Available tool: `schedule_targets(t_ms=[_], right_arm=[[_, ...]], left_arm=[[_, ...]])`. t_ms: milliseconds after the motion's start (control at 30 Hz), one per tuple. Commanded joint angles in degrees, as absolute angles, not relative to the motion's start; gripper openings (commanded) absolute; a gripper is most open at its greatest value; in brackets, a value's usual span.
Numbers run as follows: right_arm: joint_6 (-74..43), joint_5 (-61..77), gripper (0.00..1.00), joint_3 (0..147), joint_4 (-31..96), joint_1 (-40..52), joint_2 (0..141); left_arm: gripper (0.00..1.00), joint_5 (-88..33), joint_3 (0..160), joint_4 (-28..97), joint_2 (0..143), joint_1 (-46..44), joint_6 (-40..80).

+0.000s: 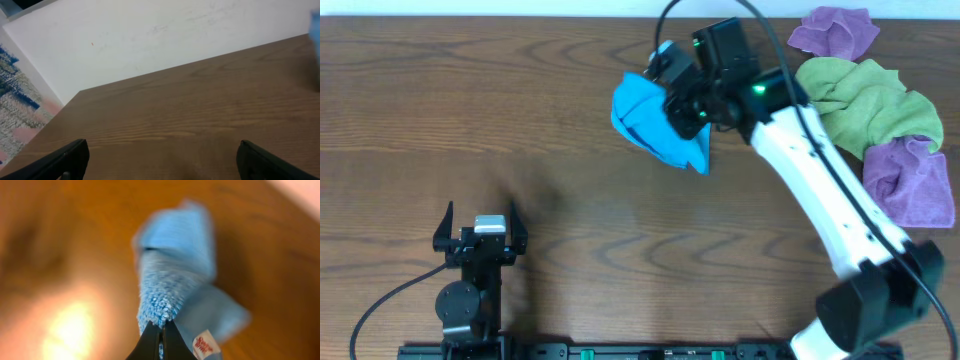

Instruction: Fold the cloth

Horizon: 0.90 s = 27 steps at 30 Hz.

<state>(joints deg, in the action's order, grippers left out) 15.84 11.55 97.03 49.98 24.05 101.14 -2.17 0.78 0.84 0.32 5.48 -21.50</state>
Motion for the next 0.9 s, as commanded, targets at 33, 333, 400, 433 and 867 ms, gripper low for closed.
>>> schedule_targets(t_ms=[33,333,400,433,867], right_arm=[[8.3,-7.7,0.01,98.3,50.3,19.4,99.0],[5.8,-9.6,0.01,106.2,52.1,15.7,97.7],[5.8,-9.5,0.01,106.9,53.4,17.5,97.7],[5.8,-8.6,0.01,106.9,54.6,18.7,97.7],[10.2,7.4,0.01,106.9,57.9,41.4,98.1]], left_arm=[[0.95,-1.9,0.3,4.3,0.3,5.7,-22.3],[0.95,-1.9,0.3,4.3,0.3,5.7,-22.3],[0.95,-1.9,0.3,4.3,0.3,5.7,-22.3],[0.95,-1.9,0.3,4.3,0.3,5.7,-22.3],[0.95,-1.9,0.3,4.3,0.3,5.7,-22.3]])
